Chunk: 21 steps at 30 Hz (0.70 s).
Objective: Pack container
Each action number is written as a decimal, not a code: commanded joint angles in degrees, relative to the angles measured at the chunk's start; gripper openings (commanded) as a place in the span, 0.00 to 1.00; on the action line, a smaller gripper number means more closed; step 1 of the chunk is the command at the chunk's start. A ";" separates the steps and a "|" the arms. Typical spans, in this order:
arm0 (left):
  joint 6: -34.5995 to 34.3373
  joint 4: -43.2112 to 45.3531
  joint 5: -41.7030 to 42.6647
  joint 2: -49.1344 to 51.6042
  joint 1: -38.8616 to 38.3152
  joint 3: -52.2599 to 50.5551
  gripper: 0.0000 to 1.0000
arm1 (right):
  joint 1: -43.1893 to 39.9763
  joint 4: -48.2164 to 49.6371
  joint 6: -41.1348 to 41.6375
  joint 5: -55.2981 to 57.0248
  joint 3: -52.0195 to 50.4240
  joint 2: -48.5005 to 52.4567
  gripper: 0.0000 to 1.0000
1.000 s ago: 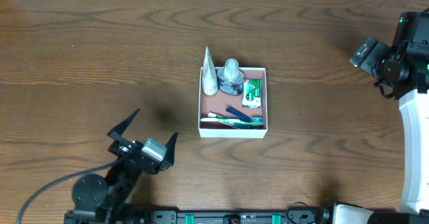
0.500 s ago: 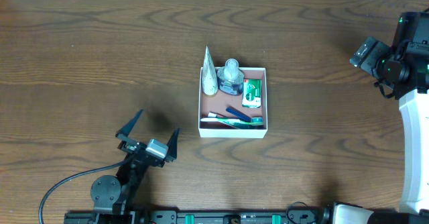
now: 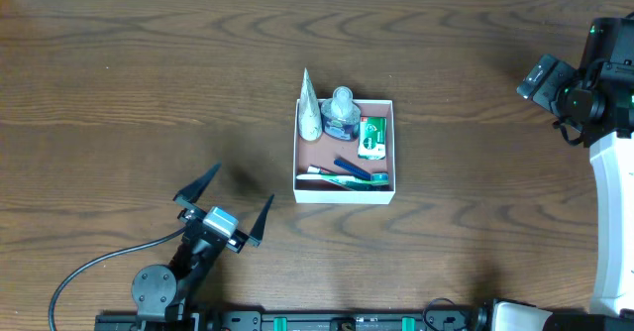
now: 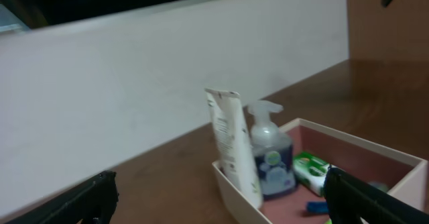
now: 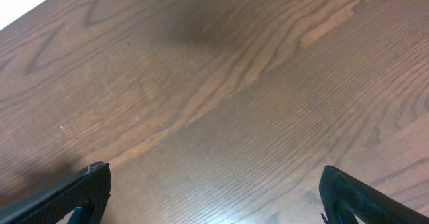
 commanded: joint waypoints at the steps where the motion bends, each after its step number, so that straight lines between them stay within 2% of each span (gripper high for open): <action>1: -2.40 -1.25 2.47 -0.50 0.28 0.15 0.98 | -0.28 -0.04 -0.57 0.98 0.11 0.00 0.99; 5: -2.43 -4.46 2.75 -0.50 0.26 0.15 0.98 | -0.28 -0.04 -0.57 0.98 0.11 0.00 0.99; 8: -3.45 -5.66 5.92 -0.50 0.28 0.15 0.98 | -0.28 -0.04 -0.57 0.98 0.11 0.00 0.99; 11: -5.40 -4.72 -1.42 -0.50 0.28 0.15 0.98 | -0.28 -0.04 -0.57 0.98 0.11 0.00 0.99; 14: -16.22 -2.75 -16.48 -0.50 0.28 0.15 0.98 | -0.28 -0.04 -0.57 0.98 0.11 0.00 0.99; 16: -20.55 -2.25 -23.50 -0.50 0.28 0.15 0.98 | -0.28 -0.04 -0.57 0.98 0.11 0.00 0.99; 21: -19.30 -5.31 -26.93 -0.50 0.28 -0.33 0.98 | -0.28 -0.04 -0.57 0.98 0.13 0.00 0.99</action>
